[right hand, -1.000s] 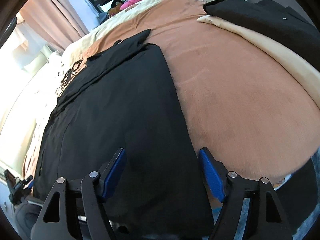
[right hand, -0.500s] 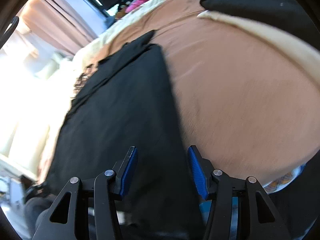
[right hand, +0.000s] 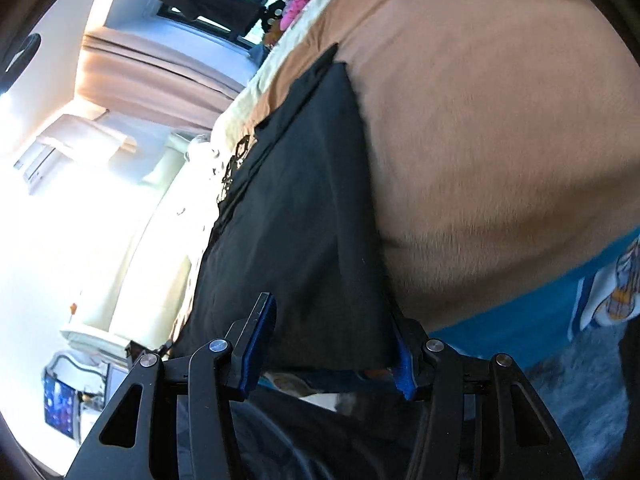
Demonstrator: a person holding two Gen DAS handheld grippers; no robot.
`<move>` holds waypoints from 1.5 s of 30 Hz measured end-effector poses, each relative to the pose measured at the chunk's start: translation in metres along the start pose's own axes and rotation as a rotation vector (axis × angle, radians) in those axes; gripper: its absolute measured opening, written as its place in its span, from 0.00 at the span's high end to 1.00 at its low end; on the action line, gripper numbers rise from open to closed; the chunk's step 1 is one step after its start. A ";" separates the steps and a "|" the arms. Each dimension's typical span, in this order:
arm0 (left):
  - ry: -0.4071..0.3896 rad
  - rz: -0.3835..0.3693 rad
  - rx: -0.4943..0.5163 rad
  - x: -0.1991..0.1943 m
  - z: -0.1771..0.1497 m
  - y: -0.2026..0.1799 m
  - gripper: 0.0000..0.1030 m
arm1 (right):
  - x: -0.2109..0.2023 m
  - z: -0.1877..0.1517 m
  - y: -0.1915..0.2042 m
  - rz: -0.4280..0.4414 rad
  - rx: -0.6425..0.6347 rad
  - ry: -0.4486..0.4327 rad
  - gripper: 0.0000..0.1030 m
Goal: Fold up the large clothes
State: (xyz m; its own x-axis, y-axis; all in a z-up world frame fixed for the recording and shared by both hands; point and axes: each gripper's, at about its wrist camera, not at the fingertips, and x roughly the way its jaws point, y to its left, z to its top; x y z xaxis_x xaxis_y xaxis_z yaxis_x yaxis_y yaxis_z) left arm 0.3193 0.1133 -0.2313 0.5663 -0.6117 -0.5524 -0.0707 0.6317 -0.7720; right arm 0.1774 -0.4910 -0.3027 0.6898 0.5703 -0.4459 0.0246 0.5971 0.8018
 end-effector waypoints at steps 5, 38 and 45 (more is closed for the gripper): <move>0.016 0.043 0.033 0.007 -0.005 -0.004 0.55 | 0.008 0.001 0.010 0.038 -0.008 -0.042 0.48; -0.200 -0.087 0.033 -0.072 0.026 -0.057 0.95 | -0.037 0.050 0.149 0.035 -0.150 -0.263 0.96; -0.283 -0.140 0.049 -0.126 0.018 -0.080 0.95 | -0.071 0.044 0.189 0.100 -0.201 -0.304 0.96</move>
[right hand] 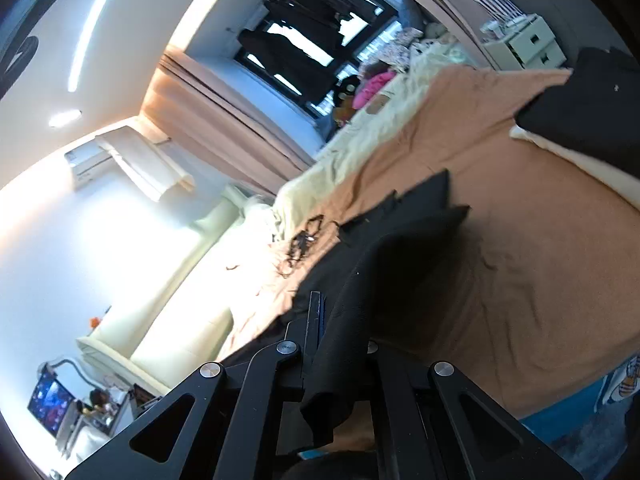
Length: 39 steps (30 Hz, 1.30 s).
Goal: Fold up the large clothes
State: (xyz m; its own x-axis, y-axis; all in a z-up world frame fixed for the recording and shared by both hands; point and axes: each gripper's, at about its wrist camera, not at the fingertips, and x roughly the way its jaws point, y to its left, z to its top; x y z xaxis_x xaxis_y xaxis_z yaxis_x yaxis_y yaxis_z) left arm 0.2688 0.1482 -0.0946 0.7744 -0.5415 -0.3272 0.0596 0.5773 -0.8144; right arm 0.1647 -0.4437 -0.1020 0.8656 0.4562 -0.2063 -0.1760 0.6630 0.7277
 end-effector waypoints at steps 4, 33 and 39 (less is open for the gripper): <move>-0.058 -0.039 0.023 -0.034 0.003 -0.023 0.95 | -0.021 0.002 0.024 0.044 -0.038 -0.030 0.96; -0.165 -0.033 0.191 -0.041 0.071 -0.108 0.95 | -0.021 0.061 0.087 0.046 -0.200 -0.089 0.97; -0.136 0.027 0.197 0.016 0.107 -0.104 0.95 | 0.028 0.091 0.069 -0.018 -0.194 -0.069 0.97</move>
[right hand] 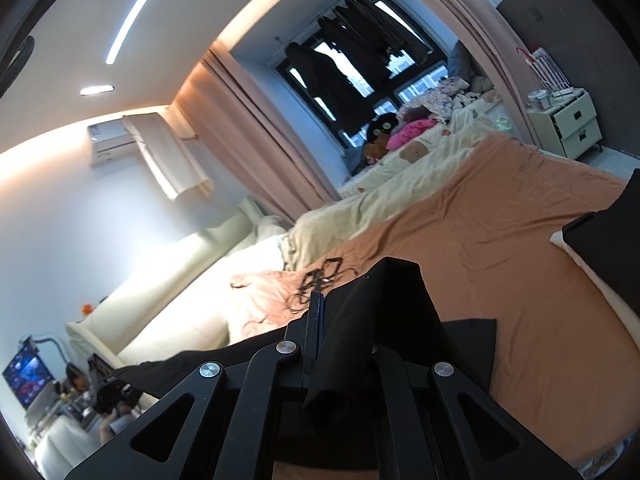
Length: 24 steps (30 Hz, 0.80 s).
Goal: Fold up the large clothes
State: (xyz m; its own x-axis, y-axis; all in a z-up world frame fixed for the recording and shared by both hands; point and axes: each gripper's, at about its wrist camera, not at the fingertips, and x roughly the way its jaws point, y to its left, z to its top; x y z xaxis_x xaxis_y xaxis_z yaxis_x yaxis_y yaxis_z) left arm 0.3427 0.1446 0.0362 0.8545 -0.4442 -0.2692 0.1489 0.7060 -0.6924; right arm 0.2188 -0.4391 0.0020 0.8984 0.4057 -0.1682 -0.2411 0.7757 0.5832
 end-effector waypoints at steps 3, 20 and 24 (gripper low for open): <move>0.019 0.024 -0.004 0.029 0.010 0.009 0.95 | 0.025 0.007 -0.014 -0.044 0.011 0.019 0.96; 0.204 0.171 -0.045 0.190 0.004 0.090 0.95 | 0.150 -0.014 -0.100 -0.240 0.103 0.169 0.96; 0.256 0.224 -0.050 0.220 -0.010 0.113 0.95 | 0.171 -0.033 -0.125 -0.284 0.134 0.224 0.96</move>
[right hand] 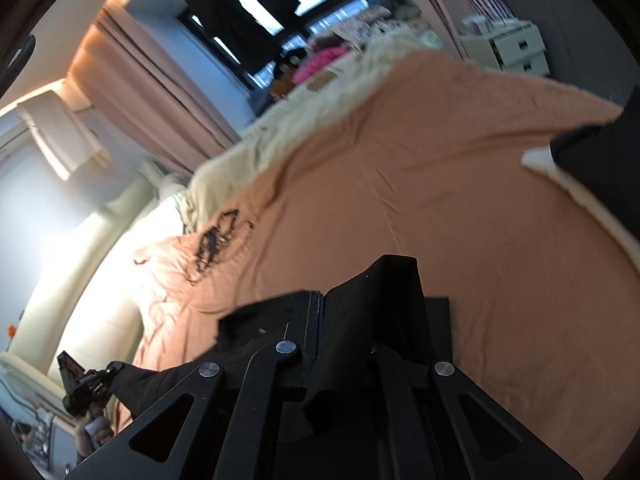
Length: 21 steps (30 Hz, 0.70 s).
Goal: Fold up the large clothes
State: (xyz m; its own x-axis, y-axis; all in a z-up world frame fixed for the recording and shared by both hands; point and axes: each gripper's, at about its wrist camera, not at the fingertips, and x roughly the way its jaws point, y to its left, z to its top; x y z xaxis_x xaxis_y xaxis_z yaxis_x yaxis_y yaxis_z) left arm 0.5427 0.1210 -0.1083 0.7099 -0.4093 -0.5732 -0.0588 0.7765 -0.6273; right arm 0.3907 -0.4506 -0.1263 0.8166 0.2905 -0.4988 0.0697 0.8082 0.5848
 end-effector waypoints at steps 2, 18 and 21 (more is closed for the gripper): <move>0.020 0.013 -0.013 0.013 -0.001 0.008 0.95 | 0.011 -0.003 -0.006 -0.018 0.008 0.016 0.96; -0.010 0.038 0.003 0.017 0.008 0.008 0.15 | 0.012 -0.001 -0.020 -0.142 0.017 0.007 0.07; 0.023 0.095 0.043 0.011 0.002 0.009 0.15 | 0.009 -0.009 -0.018 -0.174 -0.021 0.039 0.07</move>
State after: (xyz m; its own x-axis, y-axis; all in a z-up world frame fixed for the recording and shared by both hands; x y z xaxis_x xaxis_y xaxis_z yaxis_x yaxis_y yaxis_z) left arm 0.5516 0.1245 -0.1194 0.6864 -0.3429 -0.6413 -0.0951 0.8320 -0.5466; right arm 0.3918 -0.4582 -0.1474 0.7706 0.1649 -0.6156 0.1956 0.8581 0.4747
